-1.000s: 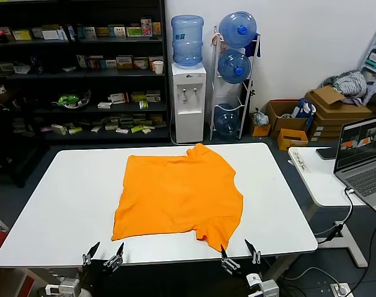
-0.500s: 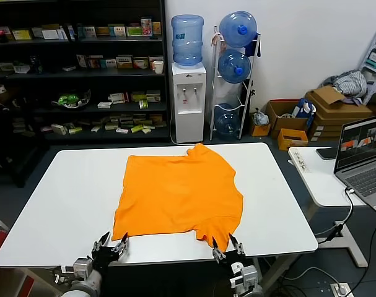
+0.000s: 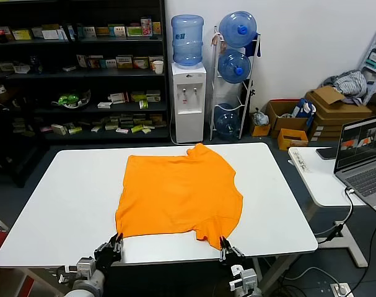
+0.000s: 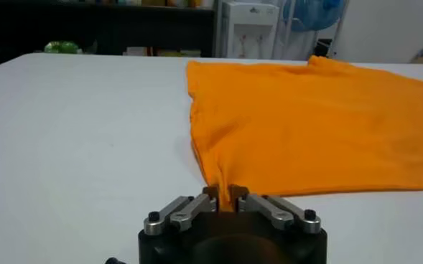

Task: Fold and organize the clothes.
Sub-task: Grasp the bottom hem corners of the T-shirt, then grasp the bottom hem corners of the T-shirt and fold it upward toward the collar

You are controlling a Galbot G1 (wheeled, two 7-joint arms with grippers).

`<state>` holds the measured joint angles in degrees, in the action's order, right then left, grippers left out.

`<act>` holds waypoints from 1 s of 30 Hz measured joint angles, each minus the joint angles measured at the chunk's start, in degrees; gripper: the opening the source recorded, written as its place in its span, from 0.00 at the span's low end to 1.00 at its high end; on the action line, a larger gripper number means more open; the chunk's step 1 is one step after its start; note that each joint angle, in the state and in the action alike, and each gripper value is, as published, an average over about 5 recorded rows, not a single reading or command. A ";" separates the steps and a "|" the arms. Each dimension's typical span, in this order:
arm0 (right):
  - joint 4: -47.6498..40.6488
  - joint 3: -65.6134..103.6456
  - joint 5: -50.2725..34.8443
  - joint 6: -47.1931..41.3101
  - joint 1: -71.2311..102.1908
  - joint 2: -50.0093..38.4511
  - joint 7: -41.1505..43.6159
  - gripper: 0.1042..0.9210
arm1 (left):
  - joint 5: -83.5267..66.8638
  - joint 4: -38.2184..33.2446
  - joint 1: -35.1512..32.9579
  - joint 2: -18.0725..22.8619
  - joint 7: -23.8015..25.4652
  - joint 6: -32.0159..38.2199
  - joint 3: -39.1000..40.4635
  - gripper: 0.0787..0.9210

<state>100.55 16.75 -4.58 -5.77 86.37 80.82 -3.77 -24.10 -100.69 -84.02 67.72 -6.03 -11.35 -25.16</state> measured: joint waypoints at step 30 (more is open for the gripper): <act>3.15 -3.94 -15.69 -4.48 -13.82 -10.79 -9.96 0.02 | -6.73 -5.37 4.94 -4.93 -1.88 0.65 1.42 0.02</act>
<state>103.70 12.81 -20.27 -10.25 72.55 70.03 -13.73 -30.83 -106.05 -79.09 62.79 -7.91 -10.70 -23.74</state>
